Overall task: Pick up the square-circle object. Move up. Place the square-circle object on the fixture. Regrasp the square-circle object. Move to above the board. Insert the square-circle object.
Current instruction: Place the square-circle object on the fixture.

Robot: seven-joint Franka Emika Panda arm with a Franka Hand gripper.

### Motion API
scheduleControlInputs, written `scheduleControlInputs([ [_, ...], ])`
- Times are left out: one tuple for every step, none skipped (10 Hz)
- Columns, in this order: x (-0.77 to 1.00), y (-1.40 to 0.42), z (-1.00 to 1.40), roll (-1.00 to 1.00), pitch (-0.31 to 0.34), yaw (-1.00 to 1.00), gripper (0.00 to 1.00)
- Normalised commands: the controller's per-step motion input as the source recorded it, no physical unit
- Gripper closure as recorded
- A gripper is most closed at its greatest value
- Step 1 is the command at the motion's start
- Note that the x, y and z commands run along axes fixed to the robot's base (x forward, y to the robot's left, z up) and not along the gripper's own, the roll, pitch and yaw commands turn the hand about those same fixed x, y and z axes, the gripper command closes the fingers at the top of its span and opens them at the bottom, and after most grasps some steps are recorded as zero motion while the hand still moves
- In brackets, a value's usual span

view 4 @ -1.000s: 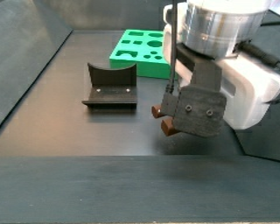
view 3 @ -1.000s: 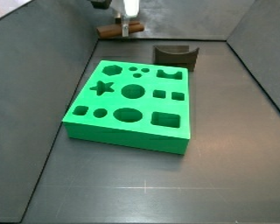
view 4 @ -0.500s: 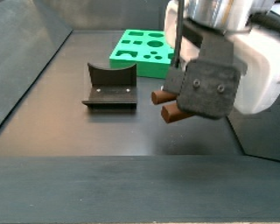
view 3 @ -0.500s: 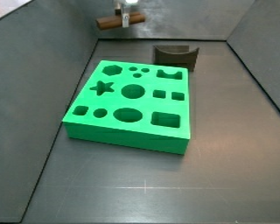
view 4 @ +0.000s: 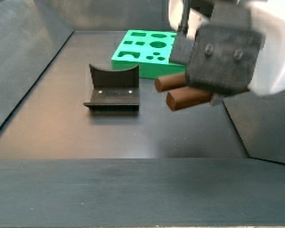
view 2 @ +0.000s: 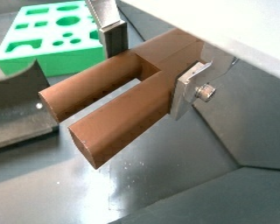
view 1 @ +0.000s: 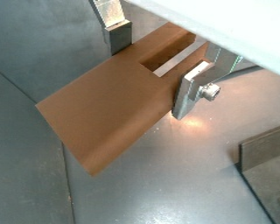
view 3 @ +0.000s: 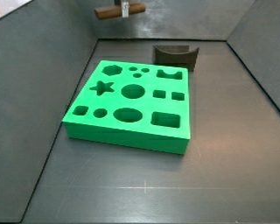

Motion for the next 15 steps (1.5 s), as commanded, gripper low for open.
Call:
scheduleControlInputs([
  [-0.03,-0.01,0.85,0.07,0.098,0.02,1.0],
  [-0.03,-0.01,0.74,0.07,0.102,0.01,1.0],
  [-0.02,0.0,0.62,0.07,0.103,0.02,1.0],
  [-0.02,0.0,0.51,0.07,0.107,0.02,1.0],
  [-0.01,0.0,0.35,0.06,0.111,0.02,1.0],
  [-0.01,0.01,0.23,0.06,0.113,0.01,1.0],
  [1.0,-0.56,-0.2,0.04,-0.045,1.0,1.0],
  [1.0,-0.55,-0.23,0.04,-0.045,1.0,1.0],
  [1.0,-0.49,-0.22,0.04,-0.048,1.0,1.0],
  [1.0,-0.44,-0.2,0.03,-0.043,1.0,1.0],
  [1.0,-0.41,-0.18,0.02,-0.035,1.0,1.0],
  [1.0,-0.39,-0.18,0.01,-0.033,1.0,1.0],
  [1.0,-0.33,-0.16,0.01,-0.027,1.0,1.0],
  [1.0,-0.3,-0.15,0.0,-0.02,1.0,1.0],
  [1.0,-0.26,-0.13,-0.01,-0.014,1.0,1.0],
])
